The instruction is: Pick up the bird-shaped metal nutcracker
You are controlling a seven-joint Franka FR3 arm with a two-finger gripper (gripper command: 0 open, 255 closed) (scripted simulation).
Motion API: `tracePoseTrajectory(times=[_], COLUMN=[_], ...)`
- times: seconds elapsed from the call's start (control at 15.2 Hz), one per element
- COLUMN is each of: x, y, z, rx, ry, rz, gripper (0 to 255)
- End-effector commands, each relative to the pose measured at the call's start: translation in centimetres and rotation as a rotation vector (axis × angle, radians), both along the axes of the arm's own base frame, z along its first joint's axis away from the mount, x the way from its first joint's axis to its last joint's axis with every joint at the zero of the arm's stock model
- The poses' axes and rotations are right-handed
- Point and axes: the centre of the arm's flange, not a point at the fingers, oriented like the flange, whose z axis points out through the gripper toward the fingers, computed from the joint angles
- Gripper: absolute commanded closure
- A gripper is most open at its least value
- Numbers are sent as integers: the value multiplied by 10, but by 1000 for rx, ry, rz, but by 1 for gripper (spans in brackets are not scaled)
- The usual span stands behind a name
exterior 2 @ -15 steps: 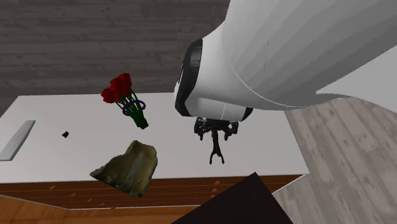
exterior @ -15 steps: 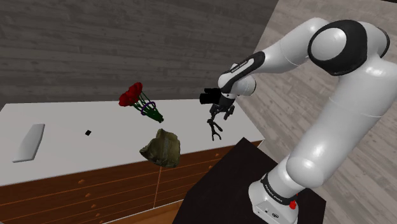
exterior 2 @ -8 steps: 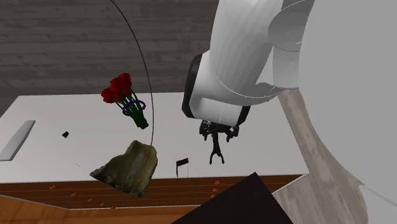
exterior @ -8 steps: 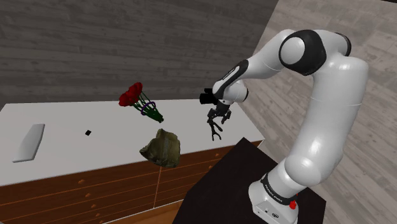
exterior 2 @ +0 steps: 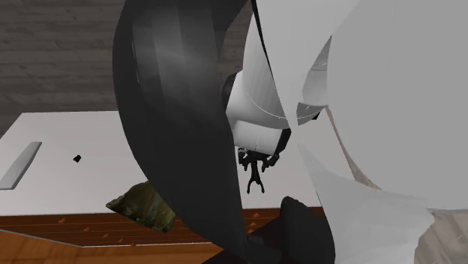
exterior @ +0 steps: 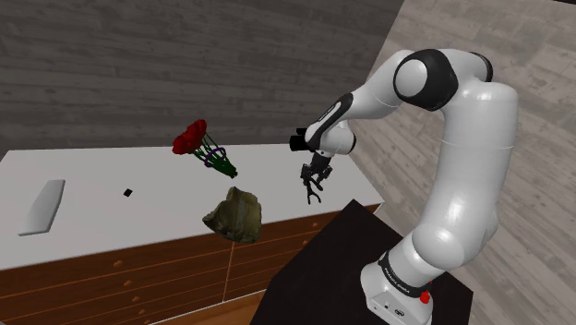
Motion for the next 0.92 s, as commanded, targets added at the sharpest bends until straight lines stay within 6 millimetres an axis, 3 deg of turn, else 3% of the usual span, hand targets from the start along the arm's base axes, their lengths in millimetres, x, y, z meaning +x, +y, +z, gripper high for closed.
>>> tracePoseTrajectory(times=[0.0,0.53,0.86], x=[0,0,0], y=[0,0,0], z=[0,-1,26], rx=[0,0,0], ry=[0,0,0], rz=[0,0,0], gripper=[255,255,255])
